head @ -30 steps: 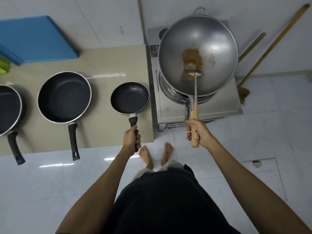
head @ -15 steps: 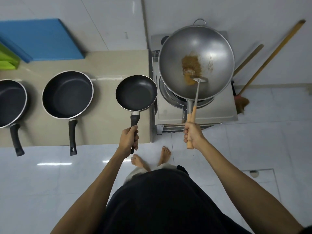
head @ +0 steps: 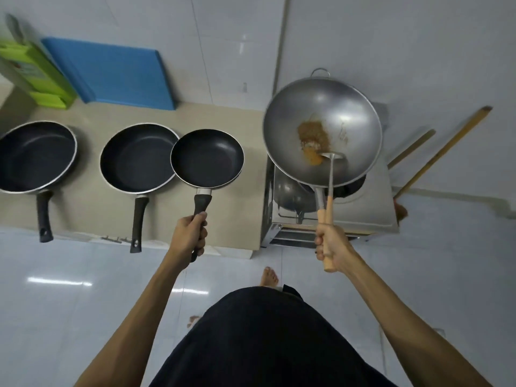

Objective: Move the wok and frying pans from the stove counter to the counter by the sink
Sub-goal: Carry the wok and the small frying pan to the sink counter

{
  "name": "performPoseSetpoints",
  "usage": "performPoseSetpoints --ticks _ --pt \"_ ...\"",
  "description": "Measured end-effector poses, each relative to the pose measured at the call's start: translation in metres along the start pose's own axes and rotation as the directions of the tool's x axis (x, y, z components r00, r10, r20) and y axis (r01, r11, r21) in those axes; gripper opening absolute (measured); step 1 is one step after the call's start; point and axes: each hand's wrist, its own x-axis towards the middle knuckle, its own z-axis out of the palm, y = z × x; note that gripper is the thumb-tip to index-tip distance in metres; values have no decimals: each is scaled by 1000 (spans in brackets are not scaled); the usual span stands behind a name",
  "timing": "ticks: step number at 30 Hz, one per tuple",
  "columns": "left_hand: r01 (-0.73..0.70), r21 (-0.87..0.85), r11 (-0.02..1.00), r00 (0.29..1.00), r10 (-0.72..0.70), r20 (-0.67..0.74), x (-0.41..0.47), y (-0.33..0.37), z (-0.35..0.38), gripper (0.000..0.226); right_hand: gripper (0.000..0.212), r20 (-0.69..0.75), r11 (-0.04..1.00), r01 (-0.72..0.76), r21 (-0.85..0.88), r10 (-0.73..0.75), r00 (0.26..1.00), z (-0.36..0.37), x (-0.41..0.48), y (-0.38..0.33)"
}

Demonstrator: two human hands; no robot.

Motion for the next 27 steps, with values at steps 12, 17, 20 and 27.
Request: performPoseSetpoints --ticks 12,17,20,27 --pt "-83 -201 976 964 28 -263 -59 -18 -225 24 15 249 969 97 -229 -38 968 213 -93 9" --pt "-144 -192 971 919 59 -389 -92 -29 -314 22 10 400 931 177 -320 -36 916 316 -135 10" --pt "-160 -217 963 890 46 -454 -111 -36 -361 22 10 477 908 207 -364 -9 879 369 -160 10" --pt "-180 -261 948 807 -9 -590 -121 -43 -462 21 11 557 839 288 -462 22 830 497 -195 4"
